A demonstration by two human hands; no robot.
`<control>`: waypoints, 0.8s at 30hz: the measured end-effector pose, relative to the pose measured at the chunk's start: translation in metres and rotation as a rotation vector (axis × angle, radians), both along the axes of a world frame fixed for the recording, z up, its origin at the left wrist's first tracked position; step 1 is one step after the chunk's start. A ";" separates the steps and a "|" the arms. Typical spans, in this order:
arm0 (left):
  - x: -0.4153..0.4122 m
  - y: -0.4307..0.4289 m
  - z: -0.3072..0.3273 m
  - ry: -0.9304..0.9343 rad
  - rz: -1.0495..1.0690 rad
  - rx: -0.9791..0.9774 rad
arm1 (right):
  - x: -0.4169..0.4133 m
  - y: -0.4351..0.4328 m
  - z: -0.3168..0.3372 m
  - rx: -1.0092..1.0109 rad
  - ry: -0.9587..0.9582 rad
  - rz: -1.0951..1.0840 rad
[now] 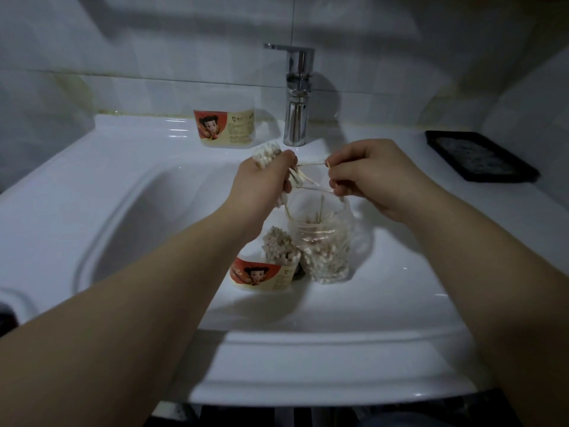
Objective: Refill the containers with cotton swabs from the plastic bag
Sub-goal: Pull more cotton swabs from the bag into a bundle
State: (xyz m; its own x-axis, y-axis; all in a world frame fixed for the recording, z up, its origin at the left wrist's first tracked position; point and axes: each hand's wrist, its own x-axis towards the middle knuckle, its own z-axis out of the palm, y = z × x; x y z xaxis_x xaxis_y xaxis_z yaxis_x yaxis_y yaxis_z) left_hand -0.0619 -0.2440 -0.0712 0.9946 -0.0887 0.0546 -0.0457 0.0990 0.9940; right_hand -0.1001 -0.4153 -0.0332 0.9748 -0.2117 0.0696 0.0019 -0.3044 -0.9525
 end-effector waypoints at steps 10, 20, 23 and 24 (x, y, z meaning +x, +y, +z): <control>-0.010 -0.002 -0.001 -0.080 -0.107 0.227 | 0.000 0.004 0.002 0.013 -0.153 0.035; -0.011 -0.001 -0.005 -0.203 -0.146 0.263 | 0.001 0.009 -0.004 -0.065 -0.181 0.050; -0.013 -0.002 -0.005 -0.229 -0.182 0.267 | 0.001 0.009 -0.004 -0.048 -0.168 0.068; -0.013 -0.002 -0.005 -0.233 -0.191 0.270 | 0.001 0.009 -0.005 -0.041 -0.169 0.073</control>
State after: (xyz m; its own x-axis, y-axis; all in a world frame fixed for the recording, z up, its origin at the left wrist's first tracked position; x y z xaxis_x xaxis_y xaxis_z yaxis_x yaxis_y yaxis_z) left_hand -0.0753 -0.2464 -0.0760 0.9225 -0.3125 0.2265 -0.2792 -0.1354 0.9506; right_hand -0.0993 -0.4058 -0.0378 0.9612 -0.1349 0.2405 0.1839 -0.3363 -0.9236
